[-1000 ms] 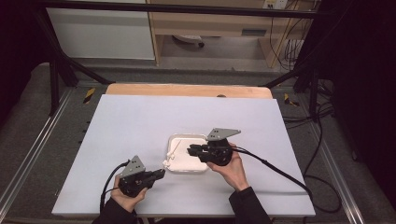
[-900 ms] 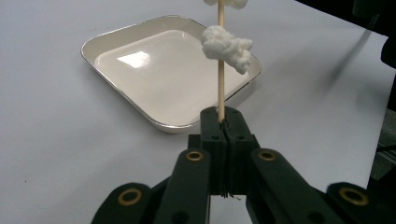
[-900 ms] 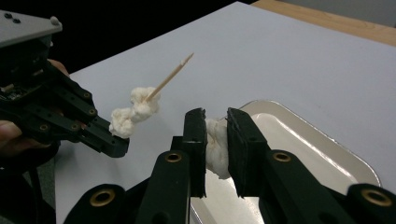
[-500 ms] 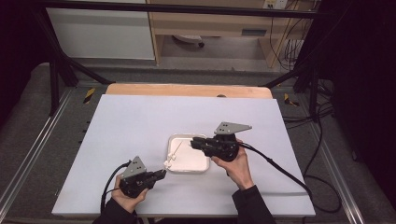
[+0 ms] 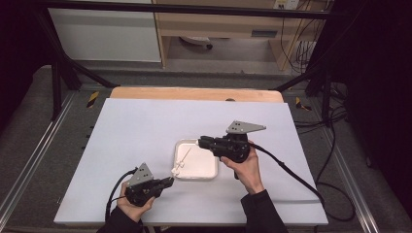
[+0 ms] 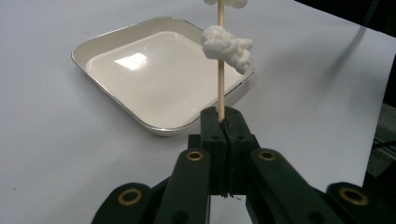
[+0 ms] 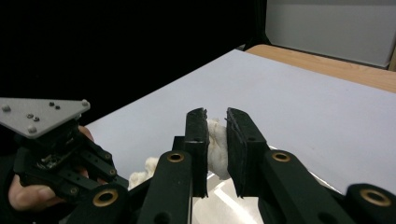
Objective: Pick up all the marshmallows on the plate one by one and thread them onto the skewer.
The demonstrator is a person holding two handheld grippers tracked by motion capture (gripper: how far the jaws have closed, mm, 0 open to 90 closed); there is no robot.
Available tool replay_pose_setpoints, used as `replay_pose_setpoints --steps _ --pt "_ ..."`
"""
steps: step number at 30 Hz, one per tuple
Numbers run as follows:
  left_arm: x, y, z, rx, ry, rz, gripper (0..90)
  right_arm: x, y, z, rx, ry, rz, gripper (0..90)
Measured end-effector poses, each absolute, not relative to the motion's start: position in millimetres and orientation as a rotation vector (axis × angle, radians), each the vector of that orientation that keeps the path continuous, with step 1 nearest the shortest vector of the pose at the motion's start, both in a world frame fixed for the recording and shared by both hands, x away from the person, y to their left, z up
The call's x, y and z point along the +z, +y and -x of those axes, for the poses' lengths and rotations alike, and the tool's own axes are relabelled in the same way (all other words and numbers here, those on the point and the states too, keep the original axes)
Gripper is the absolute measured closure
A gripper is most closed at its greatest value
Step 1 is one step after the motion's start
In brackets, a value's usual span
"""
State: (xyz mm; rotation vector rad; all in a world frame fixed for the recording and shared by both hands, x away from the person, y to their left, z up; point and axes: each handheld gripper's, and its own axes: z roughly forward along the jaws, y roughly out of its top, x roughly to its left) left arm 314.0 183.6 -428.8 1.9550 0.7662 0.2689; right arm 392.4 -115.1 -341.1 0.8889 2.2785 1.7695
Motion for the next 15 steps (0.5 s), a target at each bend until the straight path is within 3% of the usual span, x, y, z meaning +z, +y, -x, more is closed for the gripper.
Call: replay_pose_setpoints --steps 15 --pt "-428.3 183.4 -313.9 0.267 0.764 -1.950 88.3 -341.4 -106.9 -399.9 1.841 2.292 -0.928 78.9"
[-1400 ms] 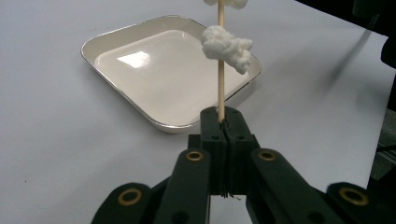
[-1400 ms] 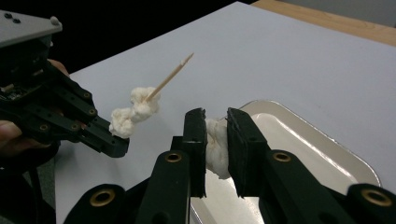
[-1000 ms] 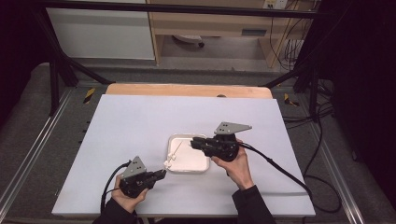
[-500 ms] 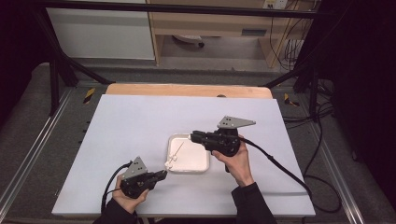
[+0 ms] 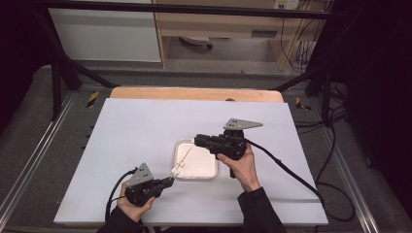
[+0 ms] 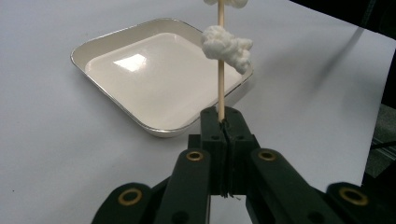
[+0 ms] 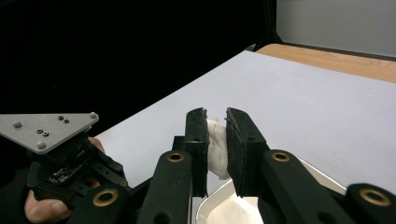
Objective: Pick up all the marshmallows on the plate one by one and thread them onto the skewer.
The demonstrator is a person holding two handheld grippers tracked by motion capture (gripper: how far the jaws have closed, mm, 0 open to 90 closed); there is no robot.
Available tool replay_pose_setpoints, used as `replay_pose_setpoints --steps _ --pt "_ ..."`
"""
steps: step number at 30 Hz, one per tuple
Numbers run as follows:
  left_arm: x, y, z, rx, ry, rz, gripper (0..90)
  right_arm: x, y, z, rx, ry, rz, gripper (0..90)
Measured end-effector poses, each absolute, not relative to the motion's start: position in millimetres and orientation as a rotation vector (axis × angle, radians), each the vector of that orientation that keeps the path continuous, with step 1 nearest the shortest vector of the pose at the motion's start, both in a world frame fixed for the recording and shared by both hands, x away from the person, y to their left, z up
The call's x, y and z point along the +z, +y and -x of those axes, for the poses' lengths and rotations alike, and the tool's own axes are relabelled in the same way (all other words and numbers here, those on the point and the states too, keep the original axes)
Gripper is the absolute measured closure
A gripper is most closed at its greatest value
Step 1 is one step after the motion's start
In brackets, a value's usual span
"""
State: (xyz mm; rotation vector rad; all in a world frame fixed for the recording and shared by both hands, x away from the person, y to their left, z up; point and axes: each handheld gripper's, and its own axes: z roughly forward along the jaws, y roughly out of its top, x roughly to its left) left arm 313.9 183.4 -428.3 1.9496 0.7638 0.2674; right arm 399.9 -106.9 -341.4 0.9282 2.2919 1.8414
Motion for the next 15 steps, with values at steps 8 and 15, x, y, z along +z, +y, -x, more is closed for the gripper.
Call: replay_pose_setpoints --steps 8,15 --pt "-428.0 183.4 -313.6 0.270 0.763 -1.948 88.4 -348.7 -99.1 -400.7 1.849 2.322 -0.935 79.1" --pt "-428.2 183.3 -313.5 0.273 0.764 -1.952 88.4 -350.4 -97.7 -400.7 1.870 2.329 -0.934 79.3"
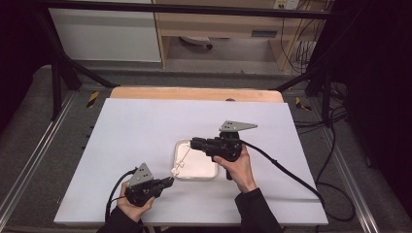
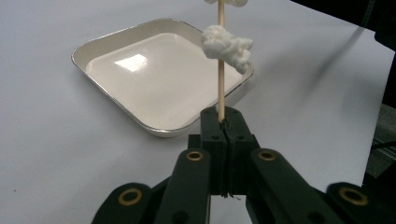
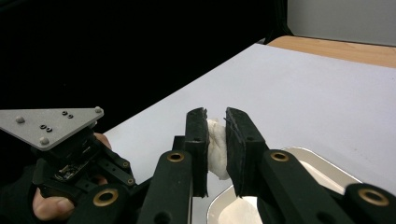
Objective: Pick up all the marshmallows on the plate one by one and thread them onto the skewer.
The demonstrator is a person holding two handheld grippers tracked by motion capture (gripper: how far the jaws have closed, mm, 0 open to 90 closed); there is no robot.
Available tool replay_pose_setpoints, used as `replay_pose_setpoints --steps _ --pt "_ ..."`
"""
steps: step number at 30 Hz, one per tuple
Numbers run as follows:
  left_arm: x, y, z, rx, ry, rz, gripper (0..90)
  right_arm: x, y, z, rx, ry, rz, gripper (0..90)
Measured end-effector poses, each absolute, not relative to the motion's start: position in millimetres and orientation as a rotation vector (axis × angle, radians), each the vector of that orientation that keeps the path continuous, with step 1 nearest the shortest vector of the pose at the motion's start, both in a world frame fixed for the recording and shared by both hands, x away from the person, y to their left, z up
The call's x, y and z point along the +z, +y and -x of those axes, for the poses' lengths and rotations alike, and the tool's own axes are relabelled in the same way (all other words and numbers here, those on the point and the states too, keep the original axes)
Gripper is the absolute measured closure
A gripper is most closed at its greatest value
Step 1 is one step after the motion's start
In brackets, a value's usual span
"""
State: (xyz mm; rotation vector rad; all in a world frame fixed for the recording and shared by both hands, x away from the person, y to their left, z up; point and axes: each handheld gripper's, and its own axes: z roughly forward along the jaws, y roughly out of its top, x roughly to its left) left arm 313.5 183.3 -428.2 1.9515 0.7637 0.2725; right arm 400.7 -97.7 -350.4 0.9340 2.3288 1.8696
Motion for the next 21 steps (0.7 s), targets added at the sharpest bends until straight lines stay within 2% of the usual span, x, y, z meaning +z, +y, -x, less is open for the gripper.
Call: replay_pose_setpoints --steps 21 --pt "-429.3 181.3 -312.6 0.294 0.756 -1.988 88.6 -356.3 -92.8 -399.8 1.920 2.373 -0.946 80.3"
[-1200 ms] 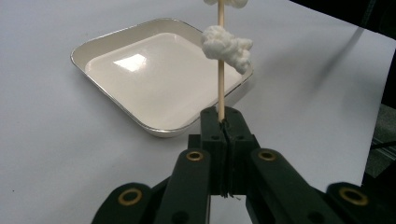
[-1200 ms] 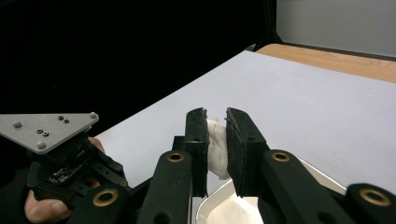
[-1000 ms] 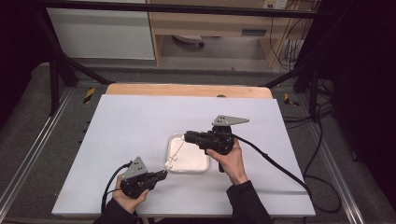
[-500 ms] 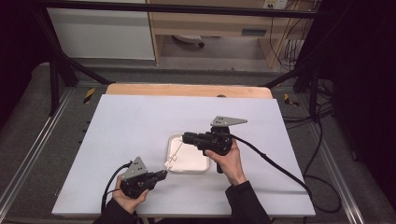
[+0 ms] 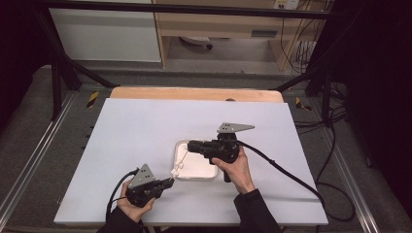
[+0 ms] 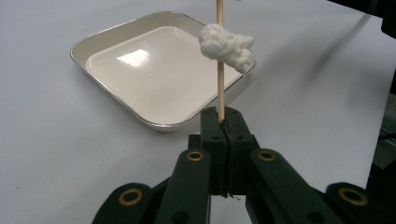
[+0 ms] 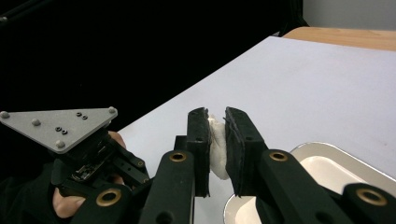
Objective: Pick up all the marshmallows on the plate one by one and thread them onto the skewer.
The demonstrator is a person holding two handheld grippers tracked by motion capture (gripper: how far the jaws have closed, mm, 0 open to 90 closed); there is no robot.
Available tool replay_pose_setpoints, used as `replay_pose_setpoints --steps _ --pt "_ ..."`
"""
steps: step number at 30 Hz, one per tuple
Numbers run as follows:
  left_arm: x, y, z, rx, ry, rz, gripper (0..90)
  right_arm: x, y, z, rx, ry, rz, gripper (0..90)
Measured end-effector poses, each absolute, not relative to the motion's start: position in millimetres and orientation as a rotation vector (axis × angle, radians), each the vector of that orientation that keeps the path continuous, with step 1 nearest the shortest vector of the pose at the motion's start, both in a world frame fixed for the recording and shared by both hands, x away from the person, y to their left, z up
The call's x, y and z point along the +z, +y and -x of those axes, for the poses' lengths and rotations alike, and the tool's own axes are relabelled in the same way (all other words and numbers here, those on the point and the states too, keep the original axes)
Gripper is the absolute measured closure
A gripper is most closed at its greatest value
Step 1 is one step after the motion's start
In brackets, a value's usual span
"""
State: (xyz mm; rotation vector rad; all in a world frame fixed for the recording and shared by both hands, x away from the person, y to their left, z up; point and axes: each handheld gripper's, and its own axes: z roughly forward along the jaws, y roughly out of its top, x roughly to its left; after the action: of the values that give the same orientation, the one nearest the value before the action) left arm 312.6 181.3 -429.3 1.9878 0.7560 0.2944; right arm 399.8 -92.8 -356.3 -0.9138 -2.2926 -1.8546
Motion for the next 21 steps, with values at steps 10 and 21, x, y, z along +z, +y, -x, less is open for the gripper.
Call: replay_pose_setpoints --steps 10,21 --pt "-429.4 180.9 -312.2 0.315 0.736 -2.026 88.7 -362.0 -89.1 -398.0 -1.828 -2.299 0.900 81.9" --pt "-430.0 179.8 -312.0 0.329 0.717 -2.047 88.7 -363.4 -87.7 -395.2 -1.817 -2.276 0.869 83.0"
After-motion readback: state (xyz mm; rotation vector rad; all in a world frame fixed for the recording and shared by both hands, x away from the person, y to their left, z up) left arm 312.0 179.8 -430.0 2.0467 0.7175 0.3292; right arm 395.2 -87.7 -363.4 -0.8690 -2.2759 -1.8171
